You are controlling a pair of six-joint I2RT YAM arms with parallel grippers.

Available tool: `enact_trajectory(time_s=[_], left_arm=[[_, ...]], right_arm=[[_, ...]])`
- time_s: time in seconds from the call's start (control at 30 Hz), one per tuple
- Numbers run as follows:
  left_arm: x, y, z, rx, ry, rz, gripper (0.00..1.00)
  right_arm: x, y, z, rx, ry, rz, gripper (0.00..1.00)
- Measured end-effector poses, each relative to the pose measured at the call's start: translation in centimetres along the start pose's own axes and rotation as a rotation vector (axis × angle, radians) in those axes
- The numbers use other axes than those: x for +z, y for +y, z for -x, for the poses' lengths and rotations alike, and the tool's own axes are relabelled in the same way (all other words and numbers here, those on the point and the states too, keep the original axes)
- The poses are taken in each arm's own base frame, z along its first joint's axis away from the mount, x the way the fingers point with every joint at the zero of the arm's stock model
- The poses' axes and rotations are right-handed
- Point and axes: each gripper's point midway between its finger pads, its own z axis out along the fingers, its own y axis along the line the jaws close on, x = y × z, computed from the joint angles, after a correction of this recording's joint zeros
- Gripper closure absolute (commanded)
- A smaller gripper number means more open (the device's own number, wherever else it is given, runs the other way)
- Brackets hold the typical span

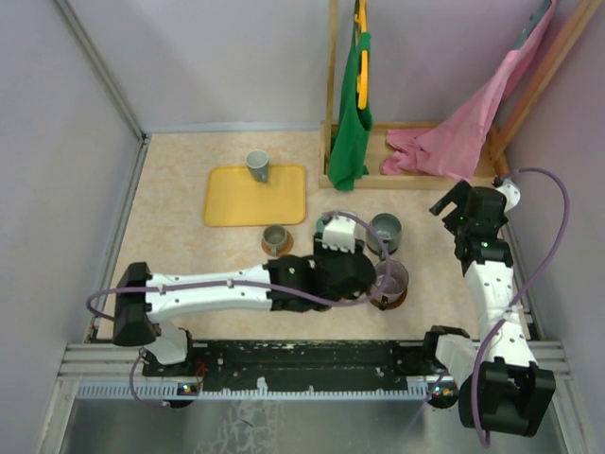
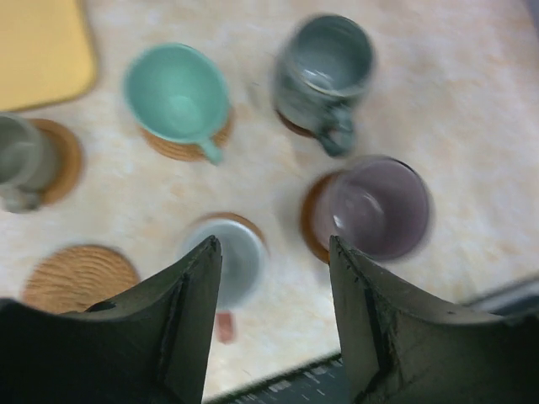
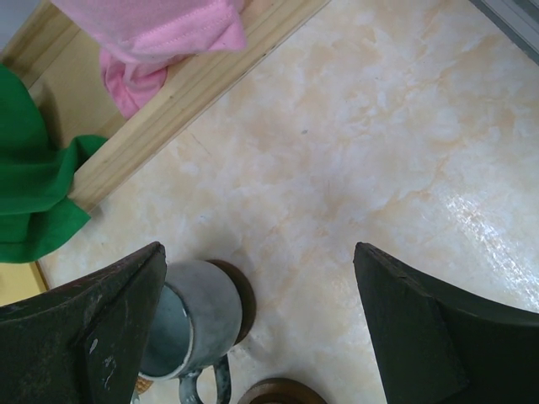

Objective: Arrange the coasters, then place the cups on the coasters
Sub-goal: Place the cup on the coaster, then pick up the cup from the tray.

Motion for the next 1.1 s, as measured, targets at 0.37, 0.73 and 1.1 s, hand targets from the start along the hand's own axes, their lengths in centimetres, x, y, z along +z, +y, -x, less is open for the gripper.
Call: enact_trajectory(time_s=[0.37, 0.73, 1.1], left_arm=[[7.0, 18.0, 6.0, 0.001, -0.056, 0.263, 0.35], [17.0, 29.4, 8.7, -0.003, -0.009, 0.425, 0.37], [24.4, 33.5, 8.7, -0.029, 0.002, 0.480, 0.40]], right_arm=[[0.0, 0.0, 0.0, -0.012, -0.001, 0.003, 0.07], [0.0, -0.1, 0.1, -0.036, -0.004, -0.001, 0.07], [0.4, -0.4, -0.1, -0.056, 0.005, -0.014, 0.07]])
